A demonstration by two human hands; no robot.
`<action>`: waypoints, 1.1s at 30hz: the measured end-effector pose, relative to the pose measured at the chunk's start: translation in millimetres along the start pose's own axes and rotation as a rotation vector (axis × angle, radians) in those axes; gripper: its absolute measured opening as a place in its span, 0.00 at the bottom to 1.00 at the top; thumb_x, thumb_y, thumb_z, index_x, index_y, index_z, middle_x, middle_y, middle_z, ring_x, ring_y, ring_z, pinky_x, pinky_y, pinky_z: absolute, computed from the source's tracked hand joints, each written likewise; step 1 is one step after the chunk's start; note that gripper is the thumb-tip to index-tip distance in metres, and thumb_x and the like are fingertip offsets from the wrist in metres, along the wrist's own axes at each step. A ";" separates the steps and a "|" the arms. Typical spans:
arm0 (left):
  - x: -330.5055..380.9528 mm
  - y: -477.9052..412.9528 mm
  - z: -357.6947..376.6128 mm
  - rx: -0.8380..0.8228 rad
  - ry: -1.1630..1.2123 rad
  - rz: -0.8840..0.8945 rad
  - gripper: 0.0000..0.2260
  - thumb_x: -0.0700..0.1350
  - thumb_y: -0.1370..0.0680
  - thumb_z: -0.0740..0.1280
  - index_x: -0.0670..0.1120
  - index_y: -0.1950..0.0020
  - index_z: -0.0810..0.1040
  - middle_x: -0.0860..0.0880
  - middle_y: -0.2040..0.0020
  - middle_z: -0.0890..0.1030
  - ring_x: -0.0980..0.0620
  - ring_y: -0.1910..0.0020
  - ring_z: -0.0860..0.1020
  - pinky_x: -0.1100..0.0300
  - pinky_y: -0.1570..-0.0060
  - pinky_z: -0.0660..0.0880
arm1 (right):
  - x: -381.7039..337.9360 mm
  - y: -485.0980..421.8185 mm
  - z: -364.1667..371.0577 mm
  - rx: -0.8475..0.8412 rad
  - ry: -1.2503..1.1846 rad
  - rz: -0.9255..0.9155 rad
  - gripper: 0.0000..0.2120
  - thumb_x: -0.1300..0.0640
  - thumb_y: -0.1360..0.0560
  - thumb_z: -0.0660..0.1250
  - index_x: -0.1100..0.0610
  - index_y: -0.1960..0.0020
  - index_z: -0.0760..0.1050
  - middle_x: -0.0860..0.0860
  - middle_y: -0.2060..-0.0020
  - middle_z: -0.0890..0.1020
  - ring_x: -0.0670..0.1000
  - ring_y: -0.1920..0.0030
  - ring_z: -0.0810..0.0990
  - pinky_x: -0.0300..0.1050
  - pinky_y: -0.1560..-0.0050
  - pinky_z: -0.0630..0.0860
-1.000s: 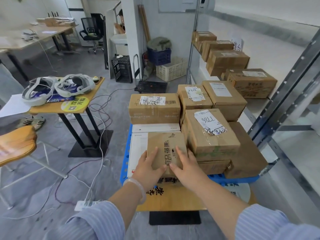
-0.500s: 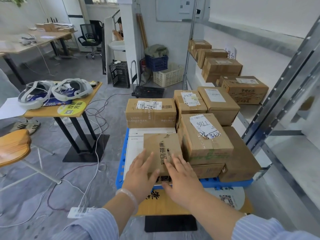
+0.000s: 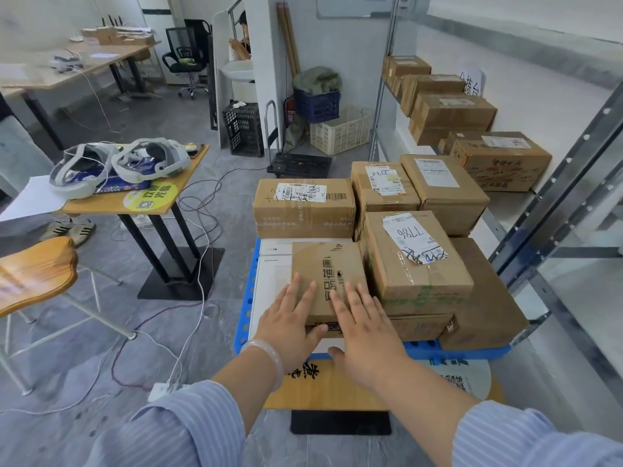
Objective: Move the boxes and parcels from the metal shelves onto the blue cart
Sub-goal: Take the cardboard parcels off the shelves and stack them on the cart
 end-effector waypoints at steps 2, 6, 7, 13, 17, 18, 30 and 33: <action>-0.5 -0.6 0.3 -0.004 -0.034 0.005 0.35 0.65 0.22 0.55 0.59 0.23 0.38 0.54 0.23 0.34 0.51 0.23 0.41 0.51 0.26 0.48 | 0.3 0.0 -0.1 0.009 -0.008 -0.003 0.44 0.41 0.22 0.58 0.49 0.24 0.27 0.52 0.26 0.28 0.53 0.28 0.25 0.54 0.26 0.34; -0.9 2.6 -3.5 0.013 -0.099 0.001 0.35 0.67 0.23 0.53 0.60 0.23 0.38 0.53 0.23 0.34 0.49 0.23 0.40 0.48 0.26 0.45 | -0.2 5.2 -2.5 0.057 -0.050 -0.025 0.42 0.40 0.22 0.58 0.47 0.23 0.31 0.50 0.24 0.31 0.50 0.27 0.27 0.50 0.27 0.32; -0.1 5.1 -4.7 0.026 -0.109 0.005 0.34 0.67 0.23 0.53 0.61 0.24 0.38 0.53 0.23 0.34 0.49 0.23 0.40 0.48 0.26 0.44 | -1.1 8.4 -3.1 0.074 -0.049 -0.038 0.41 0.39 0.22 0.58 0.47 0.23 0.33 0.49 0.24 0.33 0.49 0.27 0.27 0.49 0.27 0.31; 7.7 26.6 -15.7 0.124 -0.167 0.067 0.35 0.68 0.25 0.52 0.64 0.26 0.34 0.56 0.25 0.31 0.49 0.23 0.38 0.44 0.27 0.40 | -9.7 34.5 -10.0 0.161 -0.012 -0.049 0.42 0.36 0.24 0.57 0.46 0.22 0.36 0.47 0.23 0.35 0.47 0.27 0.28 0.47 0.29 0.28; 16.8 36.4 -27.9 0.135 -0.194 0.154 0.35 0.69 0.25 0.52 0.64 0.26 0.33 0.54 0.23 0.32 0.49 0.24 0.36 0.44 0.29 0.35 | -15.8 60.4 -20.4 0.232 0.002 0.068 0.43 0.32 0.27 0.56 0.45 0.22 0.37 0.48 0.23 0.36 0.48 0.25 0.30 0.50 0.28 0.30; 21.6 38.5 -30.7 0.142 -0.188 0.193 0.35 0.69 0.25 0.52 0.64 0.26 0.33 0.54 0.23 0.33 0.49 0.24 0.36 0.44 0.30 0.34 | -17.9 69.0 -21.3 0.250 0.005 0.108 0.43 0.31 0.27 0.55 0.45 0.22 0.37 0.48 0.23 0.37 0.48 0.25 0.31 0.50 0.28 0.29; 146.8 118.4 18.5 0.049 -0.180 0.665 0.37 0.67 0.25 0.57 0.62 0.24 0.39 0.51 0.21 0.38 0.47 0.23 0.40 0.38 0.30 0.38 | -17.1 268.0 16.2 0.260 0.008 0.729 0.47 0.28 0.31 0.57 0.45 0.22 0.39 0.46 0.24 0.38 0.50 0.24 0.34 0.50 0.30 0.28; 200.9 158.3 30.8 0.015 -0.164 0.819 0.38 0.67 0.26 0.58 0.62 0.24 0.40 0.51 0.21 0.39 0.47 0.23 0.40 0.38 0.30 0.39 | -7.5 338.6 16.4 0.245 0.049 0.907 0.47 0.27 0.31 0.54 0.43 0.23 0.34 0.46 0.24 0.34 0.51 0.24 0.32 0.53 0.29 0.29</action>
Point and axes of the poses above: each hand's wrist, its own y-axis away from the middle knuckle, its own z-axis out of the palm, x = y × z, the point moved 3 cm from there along -y, towards the middle knuckle
